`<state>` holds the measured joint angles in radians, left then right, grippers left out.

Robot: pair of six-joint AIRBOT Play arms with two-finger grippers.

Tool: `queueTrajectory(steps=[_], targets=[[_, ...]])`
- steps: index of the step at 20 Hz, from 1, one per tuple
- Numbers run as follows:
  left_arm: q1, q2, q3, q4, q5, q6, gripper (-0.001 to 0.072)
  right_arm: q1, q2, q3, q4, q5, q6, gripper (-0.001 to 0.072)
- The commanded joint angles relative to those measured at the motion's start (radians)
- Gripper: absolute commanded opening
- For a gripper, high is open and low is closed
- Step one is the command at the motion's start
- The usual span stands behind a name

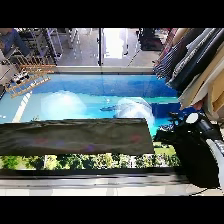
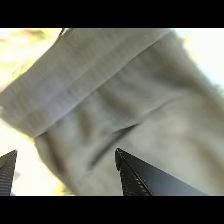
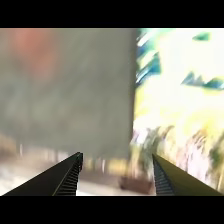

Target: Fold the clothes and pants, and hang the long-sleeved shirts on hangers.

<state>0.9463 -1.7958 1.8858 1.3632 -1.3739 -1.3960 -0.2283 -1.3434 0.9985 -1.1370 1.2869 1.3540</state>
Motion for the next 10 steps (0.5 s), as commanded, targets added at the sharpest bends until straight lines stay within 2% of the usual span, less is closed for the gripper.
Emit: queueTrajectory(steps=[1,2,3,4,7,10], targets=[[-0.010,0.031,0.065,-0.367,0.015,0.058,0.0585,-0.058,-0.083,-0.004,0.137,-0.196,-0.082,0.0525],[-0.016,0.032,0.065,-0.497,-0.001,0.100,0.0401,-0.058,-0.125,-0.004,0.198,-0.215,-0.124,0.0525],[-0.026,0.030,0.064,-0.600,-0.035,0.151,0.0172,-0.058,-0.162,-0.004,0.241,-0.229,-0.146,0.0524],[-0.039,0.027,0.064,-0.659,-0.084,0.203,0.0013,-0.058,-0.196,-0.004,0.269,-0.239,-0.170,0.0517],[-0.125,0.029,0.042,-0.685,-0.301,0.325,0.0016,-0.038,-0.265,-0.004,0.338,-0.237,-0.261,0.0515],[-0.274,0.038,-0.035,-0.688,-0.357,0.420,0.0016,0.035,-0.332,-0.004,0.408,-0.287,-0.277,0.0493]])
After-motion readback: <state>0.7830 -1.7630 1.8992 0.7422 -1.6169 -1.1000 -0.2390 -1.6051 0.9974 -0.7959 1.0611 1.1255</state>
